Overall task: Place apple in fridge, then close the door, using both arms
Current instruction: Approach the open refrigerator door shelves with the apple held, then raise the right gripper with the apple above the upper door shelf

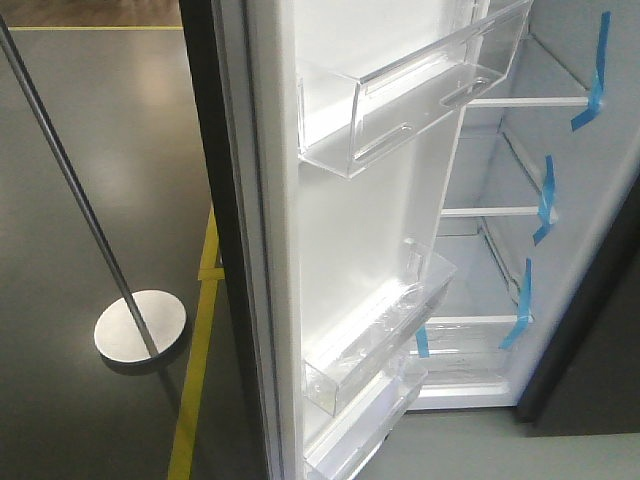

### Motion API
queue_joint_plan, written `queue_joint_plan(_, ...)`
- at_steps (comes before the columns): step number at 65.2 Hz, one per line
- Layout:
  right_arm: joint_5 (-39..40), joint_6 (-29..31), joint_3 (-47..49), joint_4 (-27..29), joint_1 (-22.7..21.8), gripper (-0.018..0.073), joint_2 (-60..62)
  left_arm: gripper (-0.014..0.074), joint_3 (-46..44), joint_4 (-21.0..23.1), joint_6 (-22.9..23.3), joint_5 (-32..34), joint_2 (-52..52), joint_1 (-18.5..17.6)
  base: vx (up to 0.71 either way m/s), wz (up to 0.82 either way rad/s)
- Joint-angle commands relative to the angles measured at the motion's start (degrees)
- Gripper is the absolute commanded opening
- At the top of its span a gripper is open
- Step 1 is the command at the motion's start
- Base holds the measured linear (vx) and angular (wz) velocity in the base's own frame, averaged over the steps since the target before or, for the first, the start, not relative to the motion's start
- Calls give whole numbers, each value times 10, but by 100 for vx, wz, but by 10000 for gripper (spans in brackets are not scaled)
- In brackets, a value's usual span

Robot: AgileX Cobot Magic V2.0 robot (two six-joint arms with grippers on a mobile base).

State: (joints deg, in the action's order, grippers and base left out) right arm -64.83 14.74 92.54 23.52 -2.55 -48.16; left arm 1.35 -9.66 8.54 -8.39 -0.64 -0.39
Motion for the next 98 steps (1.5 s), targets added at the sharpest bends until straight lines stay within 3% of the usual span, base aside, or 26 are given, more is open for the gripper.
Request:
queue_joint_plan(1, 48, 4, 12, 9, -2, 133, -4, -6, -10, 5, 2, 44, -7, 0, 4, -1)
queue_joint_plan(98, 48, 4, 12, 9, -2, 133, -4, -6, -10, 5, 2, 44, -7, 0, 2, 0)
